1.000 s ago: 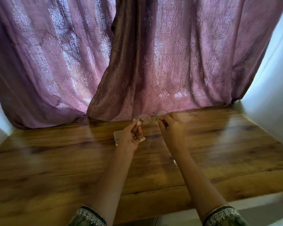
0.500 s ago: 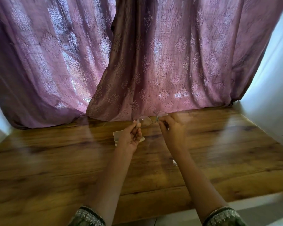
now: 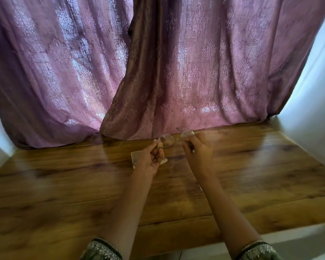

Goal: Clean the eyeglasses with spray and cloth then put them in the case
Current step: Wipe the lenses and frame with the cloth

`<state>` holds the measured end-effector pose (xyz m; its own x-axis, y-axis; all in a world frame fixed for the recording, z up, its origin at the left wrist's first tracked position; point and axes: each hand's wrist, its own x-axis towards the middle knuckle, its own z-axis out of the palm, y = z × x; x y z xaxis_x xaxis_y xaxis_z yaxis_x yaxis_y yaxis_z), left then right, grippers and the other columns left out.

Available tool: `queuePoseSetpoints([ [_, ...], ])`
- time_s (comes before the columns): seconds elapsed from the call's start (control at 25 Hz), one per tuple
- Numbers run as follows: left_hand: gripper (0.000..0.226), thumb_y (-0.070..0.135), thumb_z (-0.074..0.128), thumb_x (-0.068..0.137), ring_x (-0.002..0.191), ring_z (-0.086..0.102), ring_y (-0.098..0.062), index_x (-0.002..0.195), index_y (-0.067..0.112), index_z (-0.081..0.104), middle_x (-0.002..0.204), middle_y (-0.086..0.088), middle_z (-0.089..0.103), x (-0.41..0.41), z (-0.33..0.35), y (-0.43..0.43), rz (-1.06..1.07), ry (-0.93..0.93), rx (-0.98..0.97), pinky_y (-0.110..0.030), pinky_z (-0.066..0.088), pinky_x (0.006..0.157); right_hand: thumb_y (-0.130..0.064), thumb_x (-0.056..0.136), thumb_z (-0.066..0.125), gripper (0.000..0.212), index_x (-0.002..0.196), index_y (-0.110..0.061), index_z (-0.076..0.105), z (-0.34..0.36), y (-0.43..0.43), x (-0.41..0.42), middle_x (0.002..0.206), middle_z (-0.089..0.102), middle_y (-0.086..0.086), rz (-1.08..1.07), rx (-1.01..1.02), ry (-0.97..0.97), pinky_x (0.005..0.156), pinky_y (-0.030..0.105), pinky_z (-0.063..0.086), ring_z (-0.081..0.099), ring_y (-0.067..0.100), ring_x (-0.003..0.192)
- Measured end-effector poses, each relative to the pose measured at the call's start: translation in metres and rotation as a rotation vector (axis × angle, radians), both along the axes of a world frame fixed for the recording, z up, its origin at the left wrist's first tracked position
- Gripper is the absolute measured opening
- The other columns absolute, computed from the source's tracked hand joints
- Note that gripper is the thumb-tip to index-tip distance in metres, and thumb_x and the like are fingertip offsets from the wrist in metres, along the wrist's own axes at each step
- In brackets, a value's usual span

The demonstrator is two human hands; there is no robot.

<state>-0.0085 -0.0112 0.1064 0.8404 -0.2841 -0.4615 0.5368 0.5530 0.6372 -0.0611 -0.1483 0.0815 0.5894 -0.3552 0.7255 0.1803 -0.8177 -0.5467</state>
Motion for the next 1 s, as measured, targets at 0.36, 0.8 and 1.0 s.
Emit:
queuePoseSetpoints([
  [0.36, 0.013, 0.016, 0.064, 0.085, 0.035, 0.054, -0.002, 0.075, 0.008, 0.063, 0.058, -0.001, 0.061, -0.001, -0.001, 0.002, 0.0, -0.007, -0.004, -0.012, 0.05, 0.041, -0.007, 0.079, 0.066, 0.007, 0.085, -0.009, 0.068, 0.019, -0.005, 0.005, 0.086, 0.062, 0.01, -0.063, 0.074, -0.001, 0.063, 0.036, 0.051, 0.06, 0.023, 0.069],
  [0.8, 0.012, 0.013, 0.063, 0.085, 0.036, 0.055, -0.002, 0.075, 0.006, 0.063, 0.045, 0.001, 0.064, 0.003, 0.001, 0.002, -0.003, -0.007, -0.007, -0.012, 0.05, 0.041, -0.009, 0.079, 0.068, 0.005, 0.084, -0.009, 0.068, 0.021, -0.011, 0.011, 0.084, 0.062, 0.009, -0.087, 0.127, -0.017, 0.063, 0.036, 0.052, 0.059, 0.02, 0.067],
  [1.0, 0.02, 0.015, 0.061, 0.087, 0.036, 0.054, -0.001, 0.068, 0.008, 0.061, 0.053, 0.0, 0.062, 0.007, 0.001, 0.002, 0.001, -0.055, 0.03, -0.011, 0.048, 0.042, -0.006, 0.077, 0.069, 0.009, 0.085, -0.008, 0.068, -0.006, -0.001, 0.0, 0.083, 0.06, 0.007, -0.037, 0.176, 0.037, 0.062, 0.035, 0.053, 0.058, 0.019, 0.064],
])
